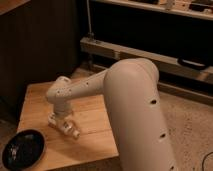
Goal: Place the bottle in the ceramic bowl
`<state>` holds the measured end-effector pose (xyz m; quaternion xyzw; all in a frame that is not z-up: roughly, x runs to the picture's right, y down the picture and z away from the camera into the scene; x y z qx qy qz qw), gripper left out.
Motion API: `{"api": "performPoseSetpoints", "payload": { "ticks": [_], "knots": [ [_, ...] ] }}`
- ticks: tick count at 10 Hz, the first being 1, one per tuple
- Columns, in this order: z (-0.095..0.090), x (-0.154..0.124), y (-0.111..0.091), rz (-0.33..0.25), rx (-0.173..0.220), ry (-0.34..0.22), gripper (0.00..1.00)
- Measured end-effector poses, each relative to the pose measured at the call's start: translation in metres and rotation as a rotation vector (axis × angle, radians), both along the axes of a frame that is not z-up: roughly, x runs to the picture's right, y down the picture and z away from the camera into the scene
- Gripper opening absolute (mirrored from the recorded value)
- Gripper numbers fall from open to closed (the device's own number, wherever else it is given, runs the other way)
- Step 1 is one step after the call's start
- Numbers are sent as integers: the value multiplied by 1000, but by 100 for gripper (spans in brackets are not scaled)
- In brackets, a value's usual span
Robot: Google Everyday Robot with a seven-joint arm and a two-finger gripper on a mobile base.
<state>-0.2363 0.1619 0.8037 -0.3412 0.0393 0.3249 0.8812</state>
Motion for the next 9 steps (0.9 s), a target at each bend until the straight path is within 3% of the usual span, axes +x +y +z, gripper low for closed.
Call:
{"api": "performPoseSetpoints", "payload": {
  "ticks": [9],
  "knots": [
    [1, -24, 14, -41, -15, -45, 65]
  ]
}}
